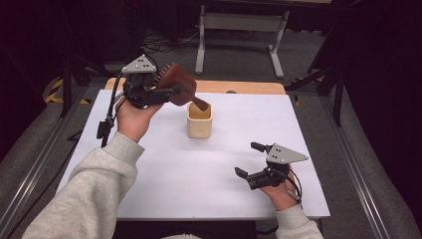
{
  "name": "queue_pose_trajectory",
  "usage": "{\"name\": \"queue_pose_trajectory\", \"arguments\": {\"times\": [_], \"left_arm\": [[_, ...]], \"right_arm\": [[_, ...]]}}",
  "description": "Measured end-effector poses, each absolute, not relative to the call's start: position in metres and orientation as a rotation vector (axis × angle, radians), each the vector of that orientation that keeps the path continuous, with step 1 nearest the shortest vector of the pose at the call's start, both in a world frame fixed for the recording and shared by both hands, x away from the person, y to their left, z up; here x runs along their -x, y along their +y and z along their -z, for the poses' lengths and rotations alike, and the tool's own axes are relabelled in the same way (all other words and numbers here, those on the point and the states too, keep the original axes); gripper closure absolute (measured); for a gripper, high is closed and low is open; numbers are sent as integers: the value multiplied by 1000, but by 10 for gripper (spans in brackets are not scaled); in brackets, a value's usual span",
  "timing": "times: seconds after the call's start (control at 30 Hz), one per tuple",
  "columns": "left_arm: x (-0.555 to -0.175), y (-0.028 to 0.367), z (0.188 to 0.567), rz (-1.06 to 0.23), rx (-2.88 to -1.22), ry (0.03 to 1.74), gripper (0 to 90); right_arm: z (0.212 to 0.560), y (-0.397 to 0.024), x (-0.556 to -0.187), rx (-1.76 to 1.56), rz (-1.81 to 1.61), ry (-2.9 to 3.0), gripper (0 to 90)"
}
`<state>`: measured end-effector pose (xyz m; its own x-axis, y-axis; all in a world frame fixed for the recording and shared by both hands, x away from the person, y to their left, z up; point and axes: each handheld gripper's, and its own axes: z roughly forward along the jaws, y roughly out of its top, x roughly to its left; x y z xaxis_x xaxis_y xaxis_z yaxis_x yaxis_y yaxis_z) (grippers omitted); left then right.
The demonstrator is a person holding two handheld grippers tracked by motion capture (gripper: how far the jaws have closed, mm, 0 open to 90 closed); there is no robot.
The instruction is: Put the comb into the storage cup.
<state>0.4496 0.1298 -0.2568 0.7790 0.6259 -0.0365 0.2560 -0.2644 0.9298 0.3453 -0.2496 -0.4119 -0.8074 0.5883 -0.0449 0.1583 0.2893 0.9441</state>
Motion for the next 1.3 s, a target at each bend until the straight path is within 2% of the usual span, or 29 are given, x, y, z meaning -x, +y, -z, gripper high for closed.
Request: {"name": "queue_pose_trajectory", "arguments": {"times": [0.47,0.9,1.3], "left_arm": [[-468,124,266,-394,-1905,732,566],[-484,116,280,-304,-1929,778,562],[-496,106,292,-284,-1953,814,556]], "right_arm": [[412,-249,-346,-675,-1527,2185,3],[412,-250,-346,-679,-1528,2189,3],[412,-251,-346,-678,-1535,2187,2]]}}
